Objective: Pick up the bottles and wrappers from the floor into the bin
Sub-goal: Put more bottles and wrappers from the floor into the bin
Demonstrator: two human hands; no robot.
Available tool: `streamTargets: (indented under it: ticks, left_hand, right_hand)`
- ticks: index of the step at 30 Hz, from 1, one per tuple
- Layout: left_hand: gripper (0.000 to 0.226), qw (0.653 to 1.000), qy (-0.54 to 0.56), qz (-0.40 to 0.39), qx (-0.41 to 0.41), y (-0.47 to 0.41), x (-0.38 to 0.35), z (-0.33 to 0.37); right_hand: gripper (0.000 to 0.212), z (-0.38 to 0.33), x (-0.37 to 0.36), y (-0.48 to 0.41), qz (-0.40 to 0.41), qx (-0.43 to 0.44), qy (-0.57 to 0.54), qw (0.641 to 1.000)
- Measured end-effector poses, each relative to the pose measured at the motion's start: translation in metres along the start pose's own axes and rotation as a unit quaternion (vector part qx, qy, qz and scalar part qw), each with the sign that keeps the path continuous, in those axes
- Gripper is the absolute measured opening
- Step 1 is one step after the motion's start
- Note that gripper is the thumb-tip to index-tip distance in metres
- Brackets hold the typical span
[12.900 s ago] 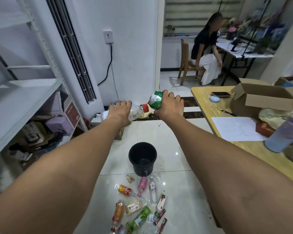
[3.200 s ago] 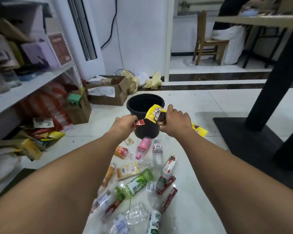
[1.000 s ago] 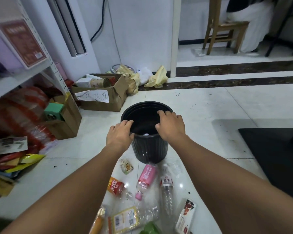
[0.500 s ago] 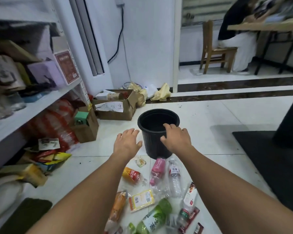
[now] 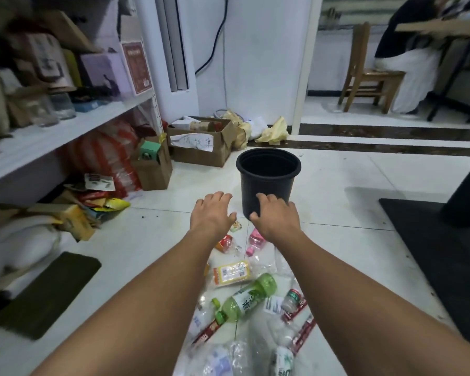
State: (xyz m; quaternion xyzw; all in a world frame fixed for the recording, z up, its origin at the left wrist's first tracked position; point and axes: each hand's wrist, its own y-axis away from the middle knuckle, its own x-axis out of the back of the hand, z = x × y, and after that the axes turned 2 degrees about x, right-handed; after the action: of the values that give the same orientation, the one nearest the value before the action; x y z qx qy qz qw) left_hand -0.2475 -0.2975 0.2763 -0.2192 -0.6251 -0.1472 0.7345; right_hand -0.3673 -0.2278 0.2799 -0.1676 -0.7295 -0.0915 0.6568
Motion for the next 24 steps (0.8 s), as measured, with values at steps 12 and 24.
streamTargets:
  ticks: [12, 24]
  left_hand:
    - [0.053, 0.997, 0.006, -0.065, -0.053, 0.116, -0.133, -0.059]
    - [0.055, 0.986, 0.020, -0.167, 0.000, 0.261, -0.251, -0.110]
  right_hand:
    - [0.058, -0.014, -0.132, 0.115, -0.010, -0.056, 0.030, 0.998]
    - [0.060, -0.049, -0.228, 0.202, -0.077, -0.044, 0.032, 0.996]
